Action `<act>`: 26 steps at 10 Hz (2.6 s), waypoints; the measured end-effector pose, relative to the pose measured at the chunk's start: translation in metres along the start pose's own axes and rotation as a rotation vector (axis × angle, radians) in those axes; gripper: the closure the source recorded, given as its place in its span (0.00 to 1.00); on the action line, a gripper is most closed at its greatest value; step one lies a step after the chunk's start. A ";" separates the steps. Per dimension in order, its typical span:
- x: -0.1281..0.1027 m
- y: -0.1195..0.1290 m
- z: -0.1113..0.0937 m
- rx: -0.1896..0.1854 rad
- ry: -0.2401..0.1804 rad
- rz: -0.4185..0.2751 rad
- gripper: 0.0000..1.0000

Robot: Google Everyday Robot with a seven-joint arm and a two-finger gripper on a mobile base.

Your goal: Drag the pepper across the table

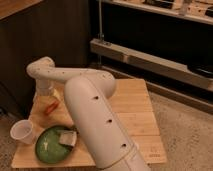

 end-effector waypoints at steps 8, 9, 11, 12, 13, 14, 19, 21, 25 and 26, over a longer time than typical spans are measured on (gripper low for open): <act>0.005 0.028 0.025 -0.002 -0.025 0.070 0.20; 0.004 0.028 0.028 0.003 -0.025 0.071 0.20; 0.003 0.030 0.033 0.007 -0.025 0.069 0.20; 0.004 0.030 0.035 0.007 -0.025 0.063 0.20; 0.004 0.031 0.039 0.006 -0.027 0.061 0.20; 0.005 0.033 0.045 0.006 -0.033 0.060 0.20; 0.005 0.033 0.058 -0.015 -0.051 0.056 0.20; 0.005 0.034 0.057 -0.016 -0.051 0.056 0.20; 0.005 0.034 0.056 -0.016 -0.051 0.056 0.20; 0.005 0.034 0.056 -0.017 -0.051 0.056 0.20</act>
